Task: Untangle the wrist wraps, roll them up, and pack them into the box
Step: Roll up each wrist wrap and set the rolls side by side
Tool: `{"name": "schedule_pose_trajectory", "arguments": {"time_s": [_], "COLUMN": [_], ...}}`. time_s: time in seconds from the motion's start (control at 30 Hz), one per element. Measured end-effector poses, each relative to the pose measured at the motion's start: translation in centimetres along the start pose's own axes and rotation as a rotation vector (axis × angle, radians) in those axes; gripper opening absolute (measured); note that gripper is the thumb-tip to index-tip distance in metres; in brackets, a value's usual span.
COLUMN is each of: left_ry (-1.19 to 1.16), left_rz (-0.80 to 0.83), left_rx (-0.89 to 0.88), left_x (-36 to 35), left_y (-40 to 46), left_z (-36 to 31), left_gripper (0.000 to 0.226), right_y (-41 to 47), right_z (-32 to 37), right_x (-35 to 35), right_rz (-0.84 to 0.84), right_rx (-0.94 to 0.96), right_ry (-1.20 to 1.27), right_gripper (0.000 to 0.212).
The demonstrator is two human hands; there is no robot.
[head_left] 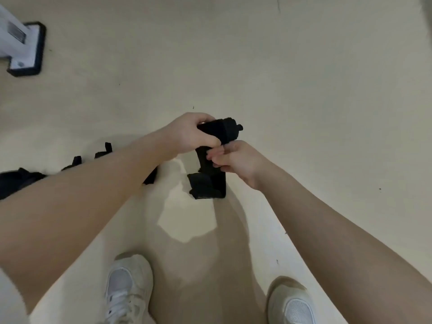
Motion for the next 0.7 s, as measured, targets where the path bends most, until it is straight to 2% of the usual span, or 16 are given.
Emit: {"name": "schedule_pose_trajectory", "arguments": {"time_s": [0.03,0.1,0.17,0.2,0.27,0.33,0.4,0.47,0.7], "left_ry": [0.021,0.039,0.046,0.035,-0.021,-0.137,-0.367,-0.6,-1.01], "left_rz": [-0.017,-0.028,-0.009,-0.004,-0.008,-0.04,-0.063,-0.068,-0.125], "left_rx": [-0.023,-0.071,-0.097,-0.101,-0.106,-0.105,-0.089,-0.078,-0.081], "left_x": [0.6,1.7,2.1,2.1,2.2,2.8,3.3,3.0,3.4], "left_y": [-0.4,-1.2,-2.2,-2.5,-3.3,-4.1,-5.1,-6.0,-6.3], "left_z": [-0.7,-2.2,-3.0,-3.1,-2.9,-2.4,-1.6,-0.6,3.0], "left_gripper": [0.032,0.035,0.037,0.038,0.043,0.046,0.043,0.038,0.03], "right_y": [-0.4,-1.0,-1.7,-2.0,-2.8,-3.5,-3.7,-3.6,-2.8], "right_z": [0.8,2.6,3.7,4.1,4.7,4.9,4.9,4.5,1.9], "right_x": [0.4,1.8,2.7,2.5,1.3,0.3,-0.2,-0.6,-3.1], "right_rz": [-0.043,-0.291,-0.499,-0.489,-0.353,-0.309,-0.35,-0.356,0.13], "right_rx": [0.026,0.088,0.152,0.187,0.221,0.215,0.203,0.157,-0.06], "right_ry": [-0.062,-0.125,-0.062,-0.018,-0.015,0.011,0.139,0.156,-0.027], "right_gripper": [0.019,0.019,0.031,0.041,0.05,0.043,0.034,0.029,0.036]}}
Point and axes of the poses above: each hand's wrist, its own y-axis towards the middle knuckle, its own x-axis out of the back of the hand, z = x × y, the point moved 4 cm from there along y, towards the middle knuckle, and after that the axes turned 6 degrees about x, right-handed, at the moved point
